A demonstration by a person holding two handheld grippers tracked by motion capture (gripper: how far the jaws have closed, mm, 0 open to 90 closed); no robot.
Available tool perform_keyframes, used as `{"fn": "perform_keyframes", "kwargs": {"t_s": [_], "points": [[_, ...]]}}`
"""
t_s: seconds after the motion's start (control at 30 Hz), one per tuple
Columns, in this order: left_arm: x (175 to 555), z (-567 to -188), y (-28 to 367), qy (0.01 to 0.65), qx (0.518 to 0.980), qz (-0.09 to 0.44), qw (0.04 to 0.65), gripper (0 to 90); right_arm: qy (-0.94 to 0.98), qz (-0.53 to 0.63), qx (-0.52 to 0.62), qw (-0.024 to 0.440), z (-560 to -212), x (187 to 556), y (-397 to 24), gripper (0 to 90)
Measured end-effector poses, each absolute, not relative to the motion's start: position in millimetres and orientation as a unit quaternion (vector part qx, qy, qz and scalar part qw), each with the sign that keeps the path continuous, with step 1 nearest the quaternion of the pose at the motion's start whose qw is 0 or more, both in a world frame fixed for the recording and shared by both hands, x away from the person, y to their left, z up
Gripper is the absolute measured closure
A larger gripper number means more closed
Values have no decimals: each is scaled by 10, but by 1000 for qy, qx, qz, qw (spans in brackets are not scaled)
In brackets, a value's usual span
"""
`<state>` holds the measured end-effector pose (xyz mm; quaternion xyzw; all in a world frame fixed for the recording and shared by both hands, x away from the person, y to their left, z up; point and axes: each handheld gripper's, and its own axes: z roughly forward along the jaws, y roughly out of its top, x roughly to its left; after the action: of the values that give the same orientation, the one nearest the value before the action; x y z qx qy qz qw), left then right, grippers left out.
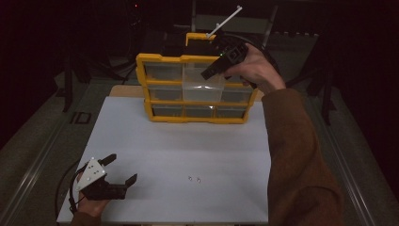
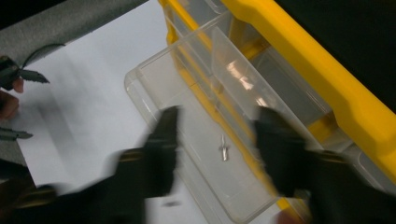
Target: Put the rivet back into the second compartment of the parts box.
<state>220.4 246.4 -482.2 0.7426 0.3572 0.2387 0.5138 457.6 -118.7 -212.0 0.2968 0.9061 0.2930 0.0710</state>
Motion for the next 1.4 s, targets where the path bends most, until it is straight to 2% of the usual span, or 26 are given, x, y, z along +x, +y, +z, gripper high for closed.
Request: {"fn": "perform_keyframes", "kwargs": {"t_s": [0.1, 0.13, 0.2, 0.3, 0.63, 1.4], "points": [[2208, -4825, 2461, 357, 744, 239, 512, 0, 905, 289, 301, 84, -2133, 4562, -1202, 285], [2208, -4825, 2461, 357, 744, 239, 512, 0, 905, 289, 301, 84, -2133, 4562, -1202, 285], [2208, -4825, 2456, 357, 744, 239, 512, 0, 905, 286, 301, 91, -2144, 4532, -1211, 195], [2211, -4827, 2457, 357, 744, 239, 511, 0, 908, 281, 296, 97, -2153, 4489, -1211, 142], [2211, -4829, 2455, 358, 744, 239, 511, 0, 919, 271, 268, 99, -2196, 4300, -1161, 121], [2208, -4822, 2457, 357, 744, 240, 511, 0, 936, 266, 209, 103, -2384, 3772, -1046, 135]]}}
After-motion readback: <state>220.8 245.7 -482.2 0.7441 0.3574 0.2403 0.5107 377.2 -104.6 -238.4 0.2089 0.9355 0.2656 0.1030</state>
